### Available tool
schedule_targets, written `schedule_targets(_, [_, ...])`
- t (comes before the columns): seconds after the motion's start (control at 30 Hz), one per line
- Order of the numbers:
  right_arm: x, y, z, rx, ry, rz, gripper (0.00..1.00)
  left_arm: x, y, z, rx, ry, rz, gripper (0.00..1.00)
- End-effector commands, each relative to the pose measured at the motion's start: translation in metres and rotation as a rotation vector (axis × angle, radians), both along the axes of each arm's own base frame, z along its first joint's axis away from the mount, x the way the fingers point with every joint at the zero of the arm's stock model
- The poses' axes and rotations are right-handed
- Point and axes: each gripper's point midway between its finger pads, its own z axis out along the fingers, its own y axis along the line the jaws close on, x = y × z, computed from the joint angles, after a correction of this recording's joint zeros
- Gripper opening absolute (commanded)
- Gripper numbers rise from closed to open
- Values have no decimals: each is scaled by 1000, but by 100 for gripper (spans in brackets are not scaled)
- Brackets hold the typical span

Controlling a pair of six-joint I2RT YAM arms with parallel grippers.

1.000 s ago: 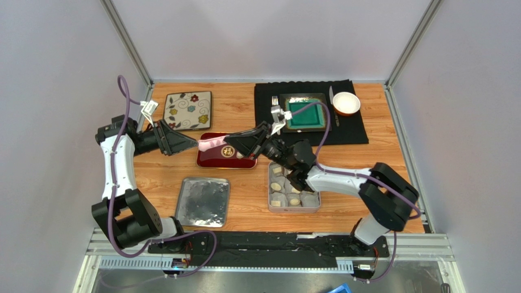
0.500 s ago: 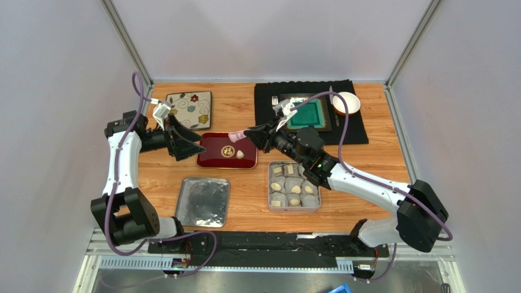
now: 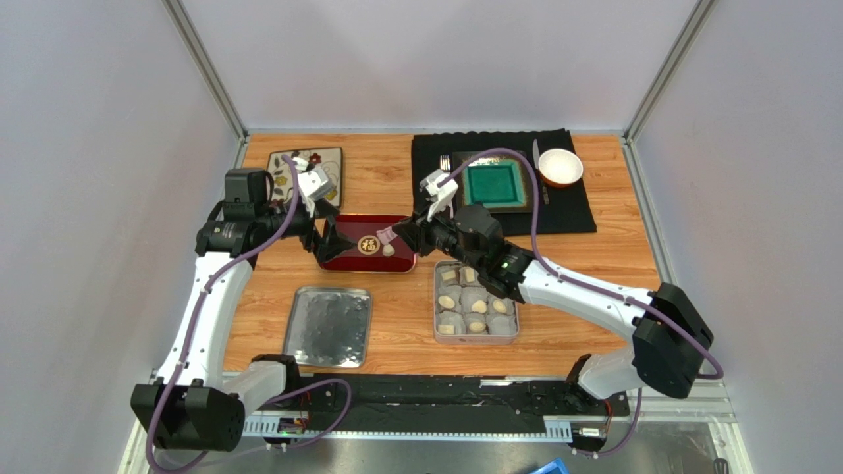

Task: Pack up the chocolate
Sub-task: Pick up the fake chocolate from the plate.

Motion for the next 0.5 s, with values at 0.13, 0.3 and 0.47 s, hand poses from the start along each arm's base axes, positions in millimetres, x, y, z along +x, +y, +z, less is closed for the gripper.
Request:
schedule_targets(0.13, [31,7,-17,-98,-5,-120,0,40,62,-71,-43,243,511,97])
schedule_targets(0.3, [44,19,-37,-156,4,-130,7,36,84,-118,-53,380,621,97])
schedule_targets(0.47, [55,30,-41,-169,15,-139,21,16,87,-162,-13,470,625,97])
